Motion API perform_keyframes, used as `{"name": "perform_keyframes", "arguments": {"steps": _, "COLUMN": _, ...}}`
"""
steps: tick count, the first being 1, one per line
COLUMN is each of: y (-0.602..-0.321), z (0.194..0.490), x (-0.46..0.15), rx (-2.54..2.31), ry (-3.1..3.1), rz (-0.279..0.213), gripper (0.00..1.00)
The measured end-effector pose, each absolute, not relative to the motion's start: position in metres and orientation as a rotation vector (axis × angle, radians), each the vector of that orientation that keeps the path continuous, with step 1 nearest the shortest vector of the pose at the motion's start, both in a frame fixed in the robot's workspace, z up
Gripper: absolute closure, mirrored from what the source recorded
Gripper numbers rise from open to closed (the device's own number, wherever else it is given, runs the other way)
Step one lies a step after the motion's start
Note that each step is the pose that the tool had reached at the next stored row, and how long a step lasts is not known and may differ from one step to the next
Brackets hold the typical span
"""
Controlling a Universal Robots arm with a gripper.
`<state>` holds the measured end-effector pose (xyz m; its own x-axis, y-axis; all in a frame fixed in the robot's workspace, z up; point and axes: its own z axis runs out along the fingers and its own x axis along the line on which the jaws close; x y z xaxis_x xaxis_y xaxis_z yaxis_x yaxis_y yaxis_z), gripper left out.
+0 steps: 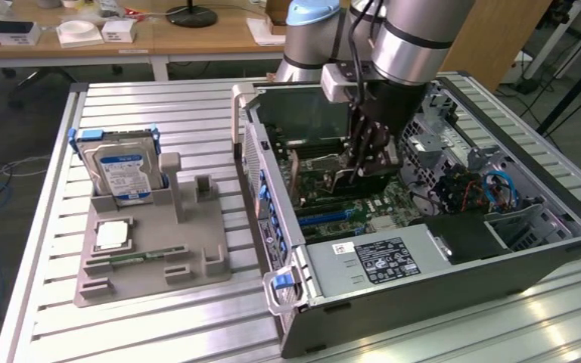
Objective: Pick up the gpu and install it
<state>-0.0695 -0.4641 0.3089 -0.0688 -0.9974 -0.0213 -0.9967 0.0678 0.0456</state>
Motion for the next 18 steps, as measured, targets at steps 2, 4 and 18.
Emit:
{"name": "perform_keyframes", "arguments": {"steps": 2, "y": -0.464, "z": 0.305, "x": -0.069, "rx": 2.133, "ry": -2.284, "rz": -0.075, "gripper": 0.74}}
{"name": "perform_keyframes", "arguments": {"steps": 4, "y": -0.464, "z": 0.302, "x": -0.069, "rx": 2.133, "ry": -2.284, "rz": -0.075, "gripper": 0.74}}
{"name": "perform_keyframes", "arguments": {"steps": 18, "y": -0.465, "z": 0.283, "x": -0.072, "rx": 2.128, "ry": -2.278, "rz": -0.062, "gripper": 0.74}}
